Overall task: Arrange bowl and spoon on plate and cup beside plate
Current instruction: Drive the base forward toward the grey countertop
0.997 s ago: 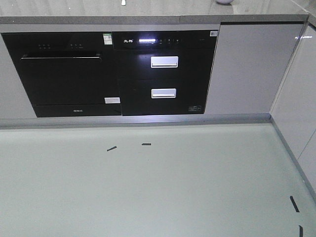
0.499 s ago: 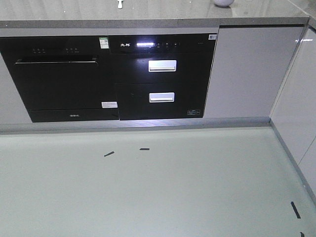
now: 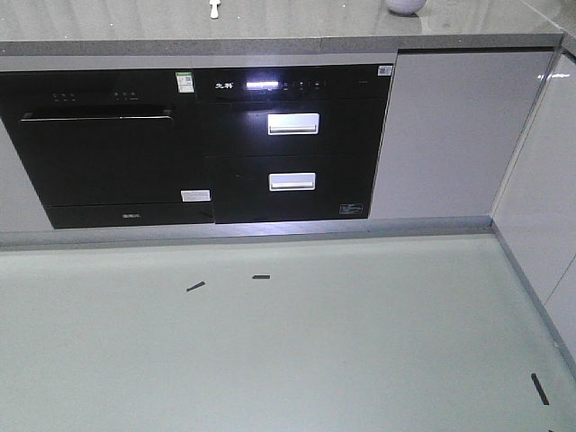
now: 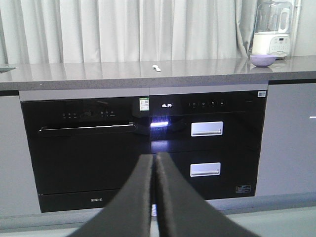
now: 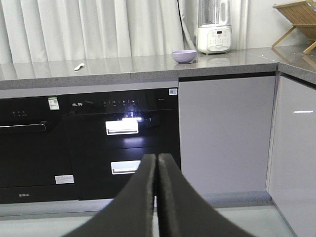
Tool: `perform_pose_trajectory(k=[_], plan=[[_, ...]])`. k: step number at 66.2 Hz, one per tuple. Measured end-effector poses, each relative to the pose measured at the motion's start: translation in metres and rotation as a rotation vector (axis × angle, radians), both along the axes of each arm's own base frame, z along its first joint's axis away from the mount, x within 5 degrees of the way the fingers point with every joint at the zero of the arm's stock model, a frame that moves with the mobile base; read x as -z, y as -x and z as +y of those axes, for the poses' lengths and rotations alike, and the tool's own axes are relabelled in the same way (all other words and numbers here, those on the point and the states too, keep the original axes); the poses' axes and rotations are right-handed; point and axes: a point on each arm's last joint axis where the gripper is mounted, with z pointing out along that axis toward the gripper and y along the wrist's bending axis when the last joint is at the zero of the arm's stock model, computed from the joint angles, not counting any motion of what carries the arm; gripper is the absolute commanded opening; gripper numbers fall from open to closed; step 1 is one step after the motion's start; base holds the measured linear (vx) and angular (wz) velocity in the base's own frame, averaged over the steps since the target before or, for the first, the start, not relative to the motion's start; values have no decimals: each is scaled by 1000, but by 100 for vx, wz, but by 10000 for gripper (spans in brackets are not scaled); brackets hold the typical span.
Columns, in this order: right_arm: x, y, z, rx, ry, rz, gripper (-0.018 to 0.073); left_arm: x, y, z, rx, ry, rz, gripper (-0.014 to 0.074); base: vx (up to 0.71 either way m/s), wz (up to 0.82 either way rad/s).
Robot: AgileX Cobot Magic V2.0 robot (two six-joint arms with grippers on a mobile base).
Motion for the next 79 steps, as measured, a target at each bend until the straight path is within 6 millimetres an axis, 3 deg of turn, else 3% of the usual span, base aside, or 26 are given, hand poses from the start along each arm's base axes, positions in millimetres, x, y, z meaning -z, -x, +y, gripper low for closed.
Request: perform_pose_trajectory(k=[79], plan=[[0, 0, 0, 0, 0, 0, -5, 0, 0, 0, 0, 0, 0, -6, 7, 1]])
